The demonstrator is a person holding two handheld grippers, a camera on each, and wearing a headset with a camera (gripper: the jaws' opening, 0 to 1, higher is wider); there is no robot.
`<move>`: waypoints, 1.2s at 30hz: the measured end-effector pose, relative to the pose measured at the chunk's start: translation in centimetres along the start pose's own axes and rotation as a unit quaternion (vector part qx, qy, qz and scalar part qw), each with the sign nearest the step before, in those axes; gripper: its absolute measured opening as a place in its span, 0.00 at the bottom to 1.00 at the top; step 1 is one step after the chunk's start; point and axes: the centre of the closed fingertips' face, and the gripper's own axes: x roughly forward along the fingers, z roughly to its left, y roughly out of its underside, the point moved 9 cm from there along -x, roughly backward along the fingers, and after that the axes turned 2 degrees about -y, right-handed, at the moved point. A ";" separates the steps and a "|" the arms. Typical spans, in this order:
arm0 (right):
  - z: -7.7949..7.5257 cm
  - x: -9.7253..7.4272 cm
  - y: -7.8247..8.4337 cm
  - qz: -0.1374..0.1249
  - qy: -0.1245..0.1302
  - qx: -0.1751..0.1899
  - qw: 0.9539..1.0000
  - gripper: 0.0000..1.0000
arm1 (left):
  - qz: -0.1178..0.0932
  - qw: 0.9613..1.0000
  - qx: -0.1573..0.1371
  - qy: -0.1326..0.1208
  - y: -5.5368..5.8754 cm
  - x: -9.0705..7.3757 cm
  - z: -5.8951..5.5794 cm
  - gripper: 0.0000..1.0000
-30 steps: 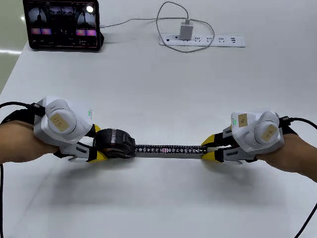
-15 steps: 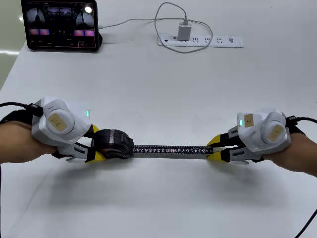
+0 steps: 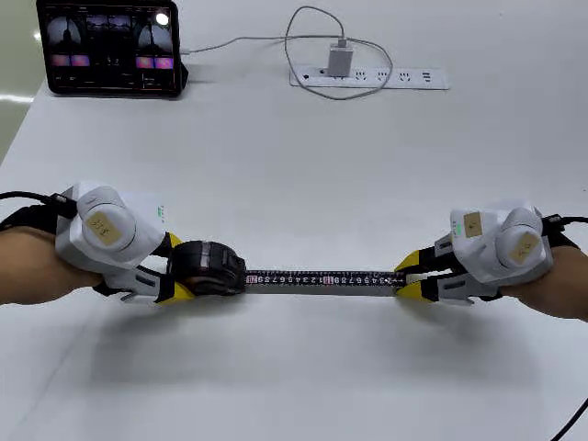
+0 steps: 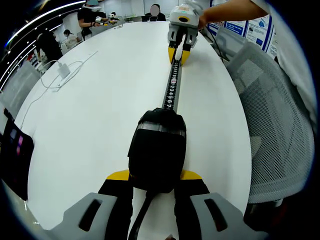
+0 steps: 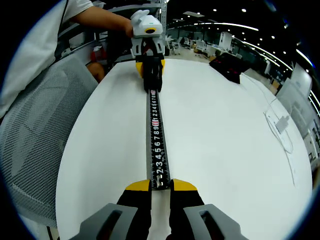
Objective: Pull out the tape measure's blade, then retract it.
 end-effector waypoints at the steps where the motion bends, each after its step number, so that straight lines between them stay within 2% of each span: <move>1: -0.2 -0.2 0.3 0.001 0.001 0.000 1.000 0.09 | 0.000 1.000 0.000 0.000 0.0 0.0 0.0 0.26; 16: -0.1 -1.6 2.0 0.021 0.003 0.006 1.000 0.09 | -0.001 1.000 0.002 0.000 0.0 0.1 0.0 0.26; 26: -0.1 -1.6 2.1 0.032 0.002 0.012 0.999 0.09 | -0.003 1.000 0.002 -0.003 -0.1 0.1 0.0 0.26; 32: -0.1 -1.7 2.0 0.027 0.000 0.032 0.999 0.10 | -0.005 1.000 0.000 -0.003 -0.1 0.1 0.0 0.27; 36: -0.1 -1.6 1.9 0.031 -0.001 0.029 0.999 0.11 | 0.000 1.000 0.001 -0.007 -0.3 0.2 0.0 0.27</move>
